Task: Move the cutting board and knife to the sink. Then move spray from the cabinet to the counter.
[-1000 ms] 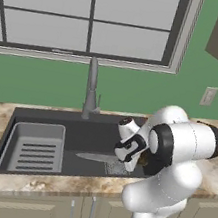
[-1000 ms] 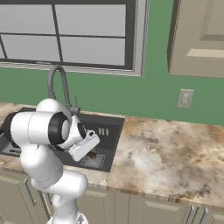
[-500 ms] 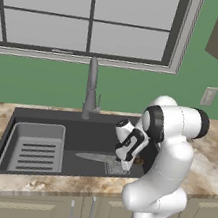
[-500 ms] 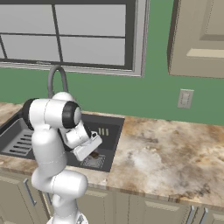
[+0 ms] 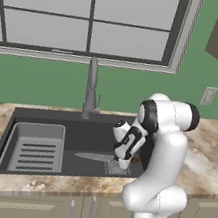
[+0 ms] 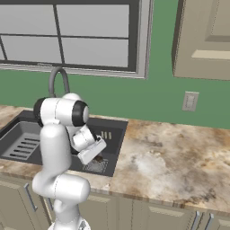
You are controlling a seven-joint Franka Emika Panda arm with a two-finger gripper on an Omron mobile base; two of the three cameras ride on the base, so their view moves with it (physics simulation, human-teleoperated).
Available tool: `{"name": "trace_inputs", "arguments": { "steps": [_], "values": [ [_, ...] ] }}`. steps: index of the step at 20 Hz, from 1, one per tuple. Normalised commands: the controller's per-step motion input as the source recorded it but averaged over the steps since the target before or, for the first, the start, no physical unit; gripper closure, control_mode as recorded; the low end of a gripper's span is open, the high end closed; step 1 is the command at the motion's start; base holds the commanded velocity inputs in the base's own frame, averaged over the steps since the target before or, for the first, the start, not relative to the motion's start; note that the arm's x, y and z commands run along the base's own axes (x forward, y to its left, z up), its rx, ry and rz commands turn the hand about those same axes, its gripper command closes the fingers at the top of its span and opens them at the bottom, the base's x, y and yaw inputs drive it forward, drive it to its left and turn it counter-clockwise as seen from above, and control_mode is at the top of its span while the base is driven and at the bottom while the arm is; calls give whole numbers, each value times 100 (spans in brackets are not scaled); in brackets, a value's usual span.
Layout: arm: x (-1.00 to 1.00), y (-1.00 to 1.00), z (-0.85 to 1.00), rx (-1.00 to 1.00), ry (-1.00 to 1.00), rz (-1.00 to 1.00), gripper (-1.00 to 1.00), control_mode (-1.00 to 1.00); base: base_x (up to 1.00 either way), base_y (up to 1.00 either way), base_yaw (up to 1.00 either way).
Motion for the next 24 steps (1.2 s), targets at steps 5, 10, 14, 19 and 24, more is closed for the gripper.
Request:
{"name": "trace_inputs", "arguments": {
  "steps": [5, 10, 14, 19, 24],
  "values": [
    [23, 0, -25, 0, 0, 0, 100, -100, 0, 0, 0],
    [24, 0, -19, 0, 0, 0, 100, -100, 0, 0, 0],
    [21, 0, -24, 0, 0, 0, 100, -100, 0, 0, 0],
    [13, 0, -27, 0, 0, 0, 100, -100, 0, 0, 0],
    [12, 1, -28, 0, 0, 0, -100, -100, 0, 0, 0]
  ]
}}
